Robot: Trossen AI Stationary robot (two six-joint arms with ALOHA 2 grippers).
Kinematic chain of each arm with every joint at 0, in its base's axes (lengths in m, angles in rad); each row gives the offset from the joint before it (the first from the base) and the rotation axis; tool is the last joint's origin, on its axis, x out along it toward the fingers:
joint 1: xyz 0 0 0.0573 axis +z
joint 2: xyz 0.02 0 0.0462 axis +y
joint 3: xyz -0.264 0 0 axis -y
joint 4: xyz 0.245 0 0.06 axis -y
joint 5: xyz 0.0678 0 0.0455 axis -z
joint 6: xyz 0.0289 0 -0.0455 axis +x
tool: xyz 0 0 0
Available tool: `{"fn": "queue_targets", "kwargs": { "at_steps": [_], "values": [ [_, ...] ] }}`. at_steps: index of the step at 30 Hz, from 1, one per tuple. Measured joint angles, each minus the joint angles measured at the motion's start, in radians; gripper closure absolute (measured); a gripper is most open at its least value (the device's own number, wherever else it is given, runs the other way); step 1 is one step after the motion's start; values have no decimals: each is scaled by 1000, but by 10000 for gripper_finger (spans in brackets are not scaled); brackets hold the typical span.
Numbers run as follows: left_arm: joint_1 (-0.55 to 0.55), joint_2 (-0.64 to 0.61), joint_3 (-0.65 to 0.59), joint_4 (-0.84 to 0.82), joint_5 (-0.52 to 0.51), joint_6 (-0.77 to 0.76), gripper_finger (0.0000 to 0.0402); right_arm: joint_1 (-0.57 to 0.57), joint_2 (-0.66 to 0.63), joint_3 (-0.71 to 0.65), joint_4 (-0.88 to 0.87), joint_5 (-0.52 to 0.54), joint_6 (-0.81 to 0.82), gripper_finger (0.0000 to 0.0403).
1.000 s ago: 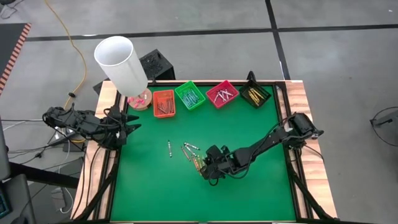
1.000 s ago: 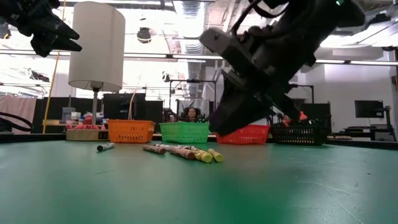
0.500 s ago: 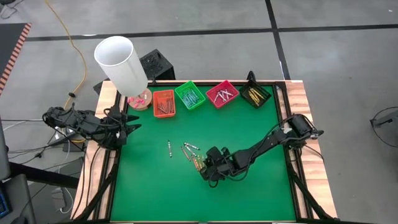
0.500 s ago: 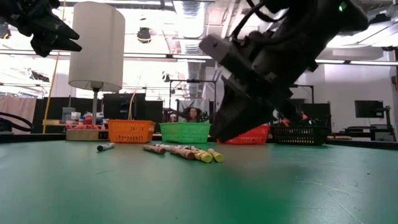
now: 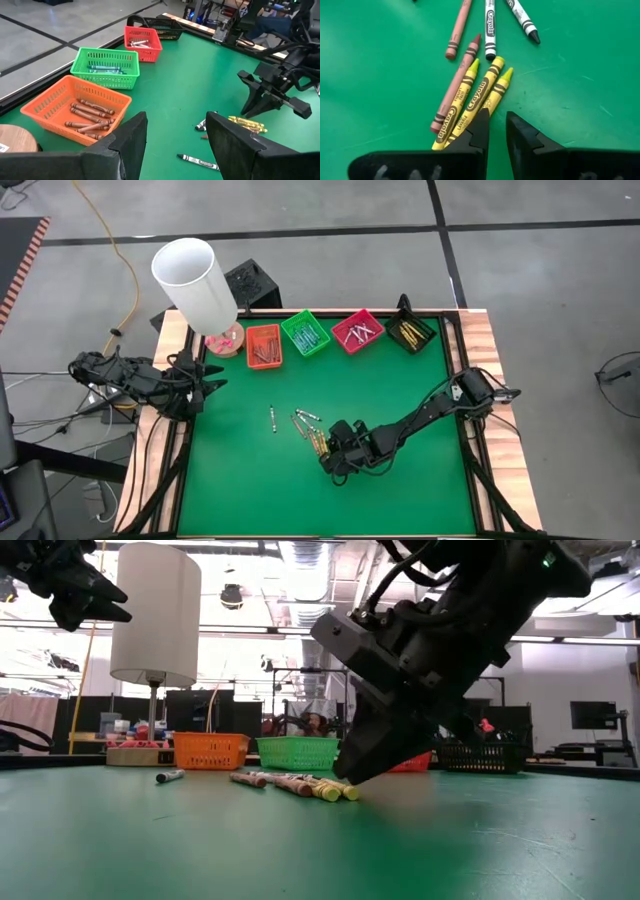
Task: Sort crayons
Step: Put the yellow/green crayon into the black bin
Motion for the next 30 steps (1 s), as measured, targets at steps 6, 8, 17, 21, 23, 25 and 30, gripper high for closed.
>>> {"fn": "queue_targets", "kwargs": {
  "at_steps": [6,8,17,21,23,25,30],
  "values": [
    [0,0,0,-1,0,0,210,0,0,0,3,-6,3,335],
    [0,0,0,-1,0,0,210,3,0,4,-3,3,1,335],
    [0,0,0,-1,0,0,210,8,0,40,-10,20,-58,335],
    [0,0,0,-1,0,0,210,7,0,40,-18,24,-61,335],
    [0,0,0,-1,0,0,210,9,0,40,-17,27,-62,335],
    [0,0,0,-1,0,0,210,9,0,40,-17,29,-64,335],
    [0,0,0,-1,0,0,210,14,18,40,-17,30,-64,335]
  ]
}}
